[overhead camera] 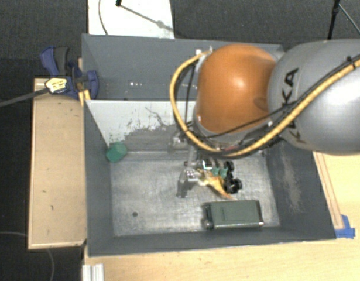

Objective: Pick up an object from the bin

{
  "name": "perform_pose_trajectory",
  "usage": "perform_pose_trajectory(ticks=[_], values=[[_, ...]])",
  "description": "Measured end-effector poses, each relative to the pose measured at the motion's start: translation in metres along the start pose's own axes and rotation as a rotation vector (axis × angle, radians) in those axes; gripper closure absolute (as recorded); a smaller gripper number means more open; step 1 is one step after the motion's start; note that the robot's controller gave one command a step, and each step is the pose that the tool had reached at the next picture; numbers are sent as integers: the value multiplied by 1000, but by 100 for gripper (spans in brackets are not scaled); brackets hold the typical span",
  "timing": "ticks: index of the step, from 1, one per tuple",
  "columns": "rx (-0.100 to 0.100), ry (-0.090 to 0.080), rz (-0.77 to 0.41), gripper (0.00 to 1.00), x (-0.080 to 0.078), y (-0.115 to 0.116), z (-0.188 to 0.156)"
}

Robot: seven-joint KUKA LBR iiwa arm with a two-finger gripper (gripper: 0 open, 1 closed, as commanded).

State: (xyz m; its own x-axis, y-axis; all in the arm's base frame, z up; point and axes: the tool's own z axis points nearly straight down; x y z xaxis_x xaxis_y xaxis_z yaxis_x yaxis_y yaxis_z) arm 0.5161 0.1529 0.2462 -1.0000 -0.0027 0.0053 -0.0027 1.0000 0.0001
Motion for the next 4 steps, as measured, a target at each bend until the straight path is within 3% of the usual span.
perform_pose_trajectory(ticks=[1,2,3,4], values=[[-1,-8,5,0,-2,-1,-4],[-1,-12,-94,0,-17,-22,44],[-1,-13,-102,0,-48,-44,123],[-5,-15,-256,0,-35,-122,168]])
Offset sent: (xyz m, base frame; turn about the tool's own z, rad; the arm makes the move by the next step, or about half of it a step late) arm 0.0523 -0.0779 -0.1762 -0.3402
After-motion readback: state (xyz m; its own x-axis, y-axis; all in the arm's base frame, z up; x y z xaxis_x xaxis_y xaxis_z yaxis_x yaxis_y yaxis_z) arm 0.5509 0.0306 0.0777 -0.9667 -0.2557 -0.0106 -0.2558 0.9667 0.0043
